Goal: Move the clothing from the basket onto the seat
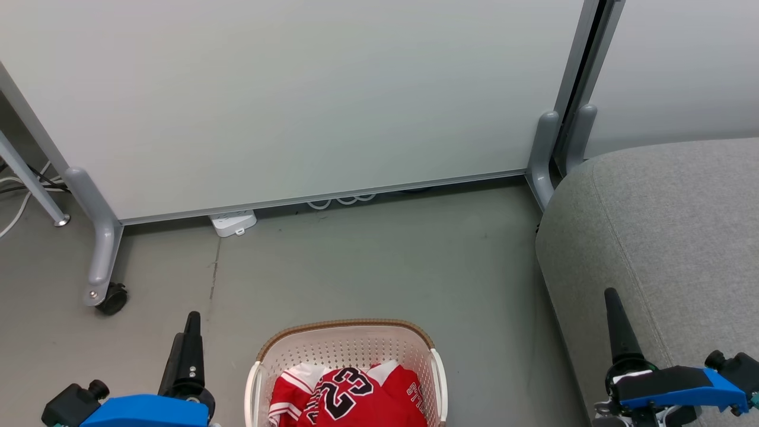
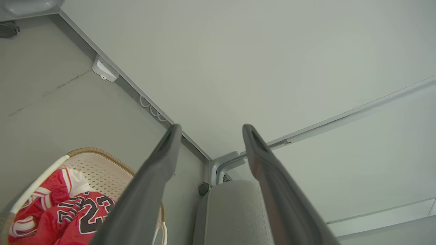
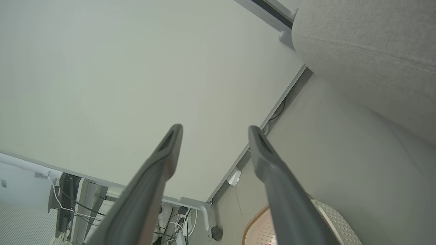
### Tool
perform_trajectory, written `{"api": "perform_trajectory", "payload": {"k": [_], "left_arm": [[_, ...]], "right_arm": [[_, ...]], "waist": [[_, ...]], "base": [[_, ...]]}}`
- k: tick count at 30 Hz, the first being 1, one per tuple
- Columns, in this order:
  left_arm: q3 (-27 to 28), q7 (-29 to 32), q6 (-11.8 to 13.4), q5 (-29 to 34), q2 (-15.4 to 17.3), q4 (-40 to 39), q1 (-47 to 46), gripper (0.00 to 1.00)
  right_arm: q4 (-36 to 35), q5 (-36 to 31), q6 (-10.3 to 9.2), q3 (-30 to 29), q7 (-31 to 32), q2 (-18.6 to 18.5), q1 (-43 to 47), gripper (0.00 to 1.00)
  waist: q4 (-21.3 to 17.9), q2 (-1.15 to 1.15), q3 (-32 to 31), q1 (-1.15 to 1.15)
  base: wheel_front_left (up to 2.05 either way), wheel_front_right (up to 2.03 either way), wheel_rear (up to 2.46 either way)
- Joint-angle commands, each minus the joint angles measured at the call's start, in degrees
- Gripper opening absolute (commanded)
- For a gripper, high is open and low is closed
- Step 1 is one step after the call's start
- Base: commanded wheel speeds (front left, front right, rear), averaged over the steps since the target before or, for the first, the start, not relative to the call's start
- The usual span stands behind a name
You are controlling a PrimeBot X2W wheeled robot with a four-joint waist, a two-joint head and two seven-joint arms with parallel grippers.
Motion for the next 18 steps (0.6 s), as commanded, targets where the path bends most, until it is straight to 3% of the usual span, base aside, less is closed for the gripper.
{"api": "perform_trajectory", "payload": {"k": [1, 18], "left_arm": [[-0.33, -0.61, 0.09, 2.42, 0.59, -1.06, -1.34, 1.00], [-2.39, -3.96, 1.30, 16.99, 0.71, -1.82, -1.87, 1.00]], "right_arm": [[-1.08, -2.38, 0.00, 0.30, -0.56, -0.15, -1.19, 1.00], [-1.71, -17.67, 0.00, 2.09, -3.95, -0.18, -1.18, 1.00]], "waist": [[0.02, 0.00, 0.01, 0.00], [0.29, 0.00, 0.21, 0.00]], "base": [[0.00, 0.00, 0.00], [0.00, 0.00, 0.00]]}}
